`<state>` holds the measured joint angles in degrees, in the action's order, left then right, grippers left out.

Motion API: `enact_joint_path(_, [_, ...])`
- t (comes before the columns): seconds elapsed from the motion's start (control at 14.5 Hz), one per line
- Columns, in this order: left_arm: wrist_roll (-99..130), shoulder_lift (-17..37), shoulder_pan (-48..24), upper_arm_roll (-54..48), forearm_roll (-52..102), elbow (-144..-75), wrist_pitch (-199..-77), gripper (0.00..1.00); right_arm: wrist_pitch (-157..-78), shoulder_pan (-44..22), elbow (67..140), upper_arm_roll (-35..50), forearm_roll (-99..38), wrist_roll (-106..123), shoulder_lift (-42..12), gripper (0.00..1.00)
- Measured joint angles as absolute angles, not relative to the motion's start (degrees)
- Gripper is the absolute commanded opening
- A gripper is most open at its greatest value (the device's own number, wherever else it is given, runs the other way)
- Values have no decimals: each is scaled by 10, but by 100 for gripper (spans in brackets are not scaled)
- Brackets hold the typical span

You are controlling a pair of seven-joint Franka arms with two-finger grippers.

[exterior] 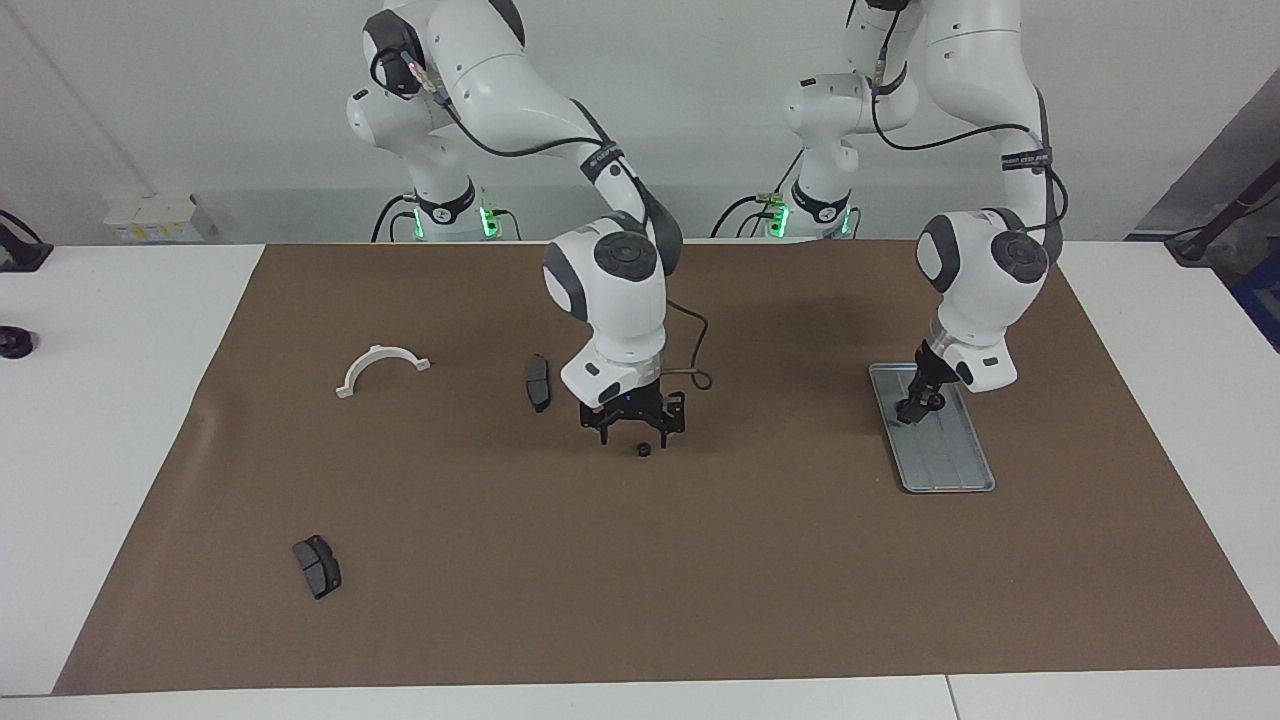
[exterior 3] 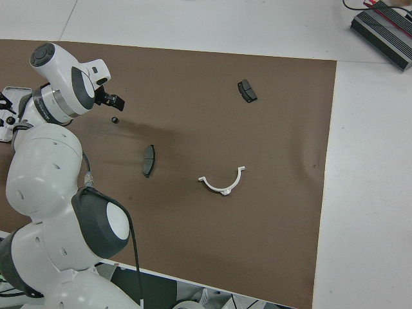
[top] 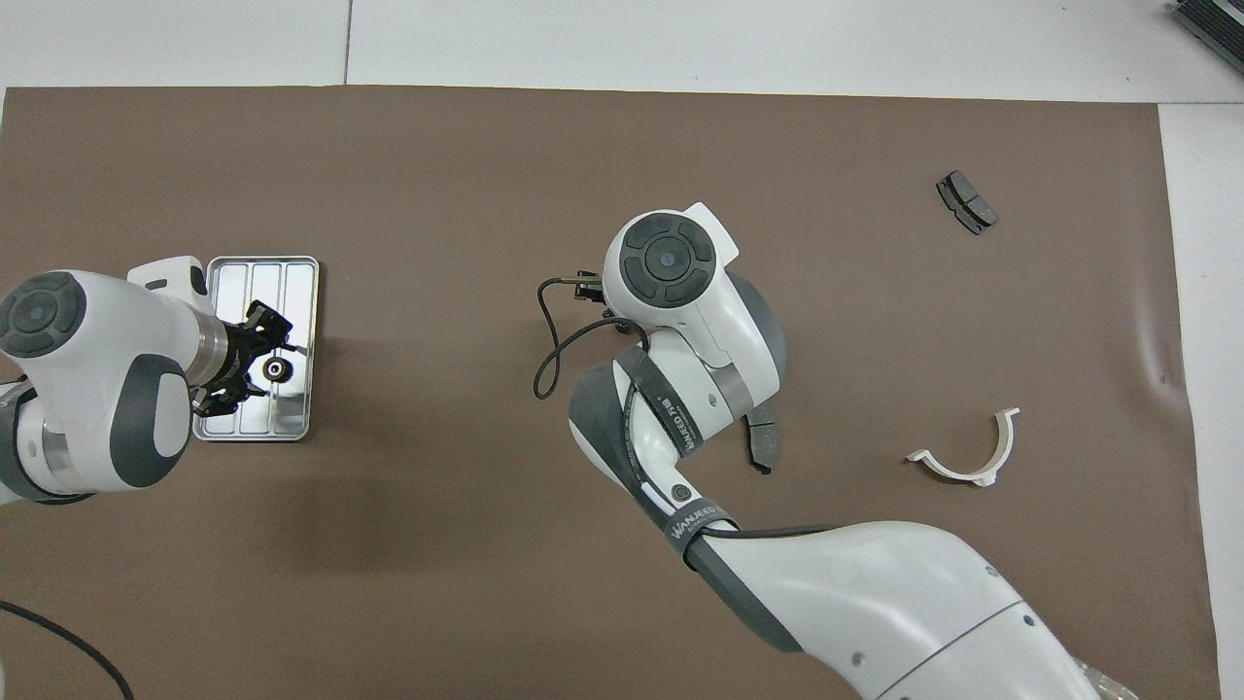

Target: Place bearing gear from tray to pile

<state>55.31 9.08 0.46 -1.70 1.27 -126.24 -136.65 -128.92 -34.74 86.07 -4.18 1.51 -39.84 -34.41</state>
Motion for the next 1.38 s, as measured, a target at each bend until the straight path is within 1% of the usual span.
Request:
enact_joint_path(0.14, [554, 91, 5, -17, 12, -1263, -1370, 62, -1317, -351, 856, -42, 15, -398, -361, 69])
enact_joint_path(0.34, [554, 91, 5, -17, 12, -1269, -1382, 58, -1325, -356, 856, -42, 15, -398, -366, 65])
enact_joint_path(0.41, [554, 92, 5, -17, 12, -1272, -1387, 57, -1325, -357, 857, -42, 15, -398, -367, 62])
enact_joint_path(0.48, [554, 93, 5, -16, 12, -1274, -1390, 45, -1325, -358, 861, -42, 15, -398, -367, 59])
enact_joint_path(0.55, [554, 94, 5, -16, 12, -1275, -1393, 13, -1325, -359, 866, -42, 15, -398, -368, 57])
enact_joint_path(0.62, [554, 95, 5, -16, 12, -1277, -1396, 0, -1325, -360, 872, -42, 15, -398, -368, 55])
enact_joint_path(0.83, [554, 95, 5, -16, 9, -1277, -1398, 0, -1325, -360, 884, -42, 15, -398, -368, 45])
enact_joint_path(0.89, [554, 95, 5, -16, 3, -1277, -1398, 0, -1325, -360, 885, -42, 15, -398, -368, 40])
enact_joint_path(1.03, [552, 95, 4, -17, -20, -1268, -1392, 0, -1325, -360, 885, -43, 15, -398, -367, 26])
enact_joint_path(1.17, [531, 93, 0, -20, -56, -1231, -1342, 0, -1324, -360, 885, -43, 14, -398, -366, 13])
enact_joint_path(1.31, [483, 88, -18, -21, -75, -1171, -1271, 0, -1324, -360, 885, -43, 14, -399, -366, 0])
enact_joint_path(1.38, [456, 84, -30, -22, -76, -1142, -1243, 0, -1324, -360, 885, -43, 14, -399, -366, 0])
